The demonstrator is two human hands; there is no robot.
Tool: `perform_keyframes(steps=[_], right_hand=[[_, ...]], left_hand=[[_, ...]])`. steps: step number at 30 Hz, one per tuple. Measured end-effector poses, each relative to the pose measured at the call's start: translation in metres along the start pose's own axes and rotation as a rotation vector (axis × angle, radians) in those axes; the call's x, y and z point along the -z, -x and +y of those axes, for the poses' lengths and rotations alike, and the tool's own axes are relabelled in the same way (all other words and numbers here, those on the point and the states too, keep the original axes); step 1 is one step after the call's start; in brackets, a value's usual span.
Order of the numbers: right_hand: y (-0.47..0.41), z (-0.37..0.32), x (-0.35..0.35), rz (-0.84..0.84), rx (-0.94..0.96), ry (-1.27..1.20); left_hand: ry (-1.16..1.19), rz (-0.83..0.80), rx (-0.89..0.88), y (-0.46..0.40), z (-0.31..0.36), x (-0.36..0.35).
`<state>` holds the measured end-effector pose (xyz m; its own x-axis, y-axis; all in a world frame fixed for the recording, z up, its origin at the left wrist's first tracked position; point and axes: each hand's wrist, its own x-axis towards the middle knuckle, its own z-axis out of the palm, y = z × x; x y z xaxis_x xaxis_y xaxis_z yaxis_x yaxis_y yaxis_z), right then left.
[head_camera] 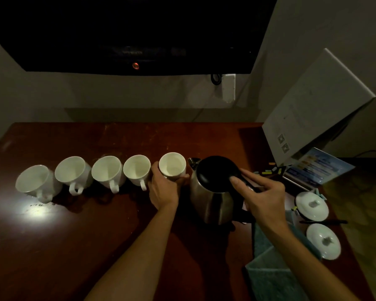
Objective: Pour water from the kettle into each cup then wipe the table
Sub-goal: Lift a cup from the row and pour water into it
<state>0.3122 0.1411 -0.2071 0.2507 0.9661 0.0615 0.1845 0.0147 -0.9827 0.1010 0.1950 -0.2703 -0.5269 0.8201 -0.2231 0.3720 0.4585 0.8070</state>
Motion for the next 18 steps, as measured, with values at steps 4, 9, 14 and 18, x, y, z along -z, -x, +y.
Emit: perform_keyframes(steps=[4, 9, 14, 18], right_hand=[[0.002, 0.005, 0.004, -0.003, 0.008, 0.050], [0.005, -0.004, 0.005, -0.002, 0.021, 0.019], [0.005, -0.034, 0.014, -0.015, 0.014, 0.034], [0.005, -0.070, 0.024, -0.046, 0.069, 0.067]], left_hand=[[0.066, -0.031, -0.010, -0.005, 0.000, -0.003], [0.080, -0.088, -0.071, -0.004, -0.002, 0.004], [0.113, -0.117, -0.199, 0.003, 0.013, 0.027], [0.053, -0.217, -0.301, 0.006, 0.043, 0.070]])
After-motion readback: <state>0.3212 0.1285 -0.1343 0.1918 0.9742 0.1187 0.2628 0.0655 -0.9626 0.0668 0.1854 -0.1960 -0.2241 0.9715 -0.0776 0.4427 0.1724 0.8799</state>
